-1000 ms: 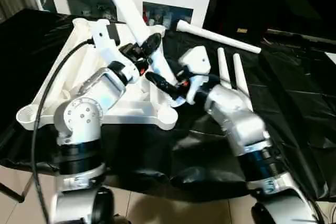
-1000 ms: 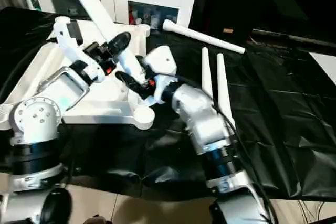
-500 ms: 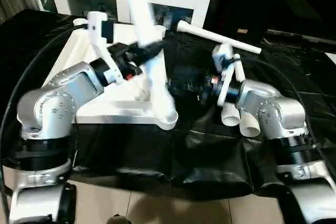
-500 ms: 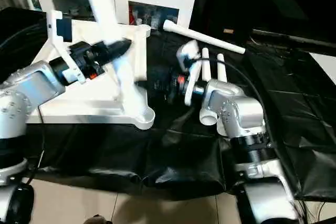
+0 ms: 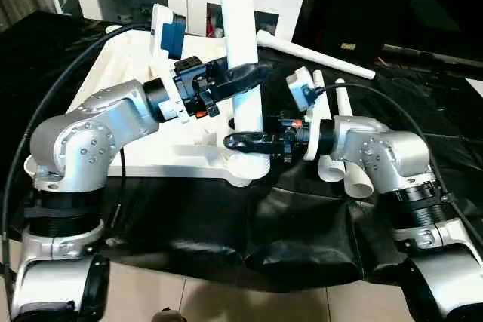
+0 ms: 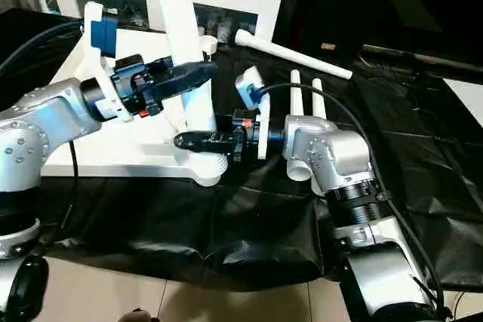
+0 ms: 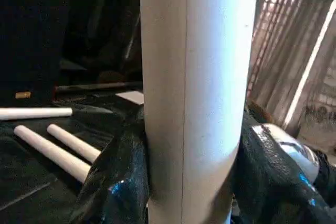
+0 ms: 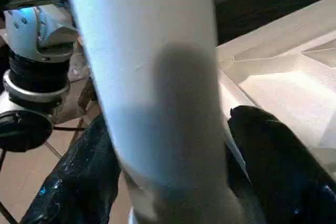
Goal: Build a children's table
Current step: Pick table leg
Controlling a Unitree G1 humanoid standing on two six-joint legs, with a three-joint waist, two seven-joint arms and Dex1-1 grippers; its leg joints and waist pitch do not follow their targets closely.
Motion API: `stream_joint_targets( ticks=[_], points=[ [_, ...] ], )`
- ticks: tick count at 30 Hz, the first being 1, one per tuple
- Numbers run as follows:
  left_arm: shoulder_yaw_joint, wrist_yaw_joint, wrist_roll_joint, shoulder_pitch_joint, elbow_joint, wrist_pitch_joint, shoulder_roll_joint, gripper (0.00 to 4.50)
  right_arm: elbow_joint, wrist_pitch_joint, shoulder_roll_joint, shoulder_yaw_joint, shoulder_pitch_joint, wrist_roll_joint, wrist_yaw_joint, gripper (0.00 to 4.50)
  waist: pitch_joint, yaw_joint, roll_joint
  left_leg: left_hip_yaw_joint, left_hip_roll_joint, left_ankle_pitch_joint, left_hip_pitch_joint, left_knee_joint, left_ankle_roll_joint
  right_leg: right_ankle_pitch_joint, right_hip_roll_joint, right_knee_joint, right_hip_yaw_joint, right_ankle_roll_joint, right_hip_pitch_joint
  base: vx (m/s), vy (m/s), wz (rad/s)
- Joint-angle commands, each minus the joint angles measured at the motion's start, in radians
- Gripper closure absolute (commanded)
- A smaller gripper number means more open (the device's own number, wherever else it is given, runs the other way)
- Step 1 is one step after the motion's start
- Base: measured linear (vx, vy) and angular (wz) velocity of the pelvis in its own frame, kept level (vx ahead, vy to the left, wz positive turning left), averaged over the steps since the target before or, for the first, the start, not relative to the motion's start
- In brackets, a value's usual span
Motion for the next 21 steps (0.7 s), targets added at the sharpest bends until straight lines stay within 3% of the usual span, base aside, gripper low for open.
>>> stream_joint_targets(
  ticks=[1,9,12,13,15,19,21],
  points=[
    [-0.039,-0.042,0.015,0.004,-0.033,-0.01,0.012,2.64,0.009,-0.004,-0.007,0.003,-0.02,-0.003,0.002,1.17,-0.072,0.004,0.01,0.001,0.017,-0.127,0.01,-0.066,-0.03,-0.123,-0.07,-0.07,0.047,-0.15,0.059,0.0,0.0,0.0],
    [-0.05,-0.066,0.019,-0.008,-0.029,-0.021,0.019,2.64,0.004,-0.005,-0.014,0.019,-0.017,-0.012,0.027,1.95,-0.072,0.003,0.016,0.0,0.016,-0.141,0.011,-0.066,-0.038,-0.128,-0.07,-0.071,0.047,-0.151,0.059,0.0,0.0,0.0],
    [-0.052,-0.062,0.023,-0.014,-0.019,-0.029,0.014,2.64,-0.004,-0.002,-0.014,0.022,-0.011,-0.01,0.027,2.01,-0.073,0.002,0.015,0.0,0.017,-0.137,0.011,-0.066,-0.039,-0.117,-0.069,-0.069,0.047,-0.153,0.06,0.0,0.0,0.0],
    [-0.041,-0.051,0.023,-0.02,-0.009,-0.035,0.003,2.64,-0.007,-0.004,-0.014,0.025,-0.008,-0.011,0.024,2.27,-0.073,0.003,0.016,0.0,0.016,-0.135,0.011,-0.066,-0.039,-0.112,-0.069,-0.069,0.047,-0.156,0.06,0.0,0.0,0.0],
    [-0.022,-0.037,0.004,-0.033,0.007,-0.016,-0.008,2.09,-0.01,-0.006,-0.014,0.029,-0.004,-0.014,0.023,2.31,-0.074,0.003,0.014,0.001,0.015,-0.128,0.01,-0.065,-0.037,-0.098,-0.068,-0.068,0.047,-0.161,0.061,0.0,0.0,0.0],
    [0.025,-0.019,-0.04,-0.072,0.036,0.01,-0.023,1.88,-0.011,-0.013,-0.014,0.037,0.006,-0.024,0.021,2.48,-0.074,0.004,0.009,0.0,0.014,-0.127,0.009,-0.064,-0.036,-0.102,-0.068,-0.069,0.046,-0.163,0.062,0.0,0.0,0.0],
    [0.019,-0.032,-0.018,-0.084,0.035,-0.015,-0.01,1.63,-0.008,-0.019,-0.01,0.044,0.01,-0.031,0.019,2.57,-0.074,0.005,0.01,-0.001,0.014,-0.123,0.009,-0.064,-0.032,-0.098,-0.068,-0.068,0.046,-0.161,0.063,0.0,0.0,0.0]
  ],
)
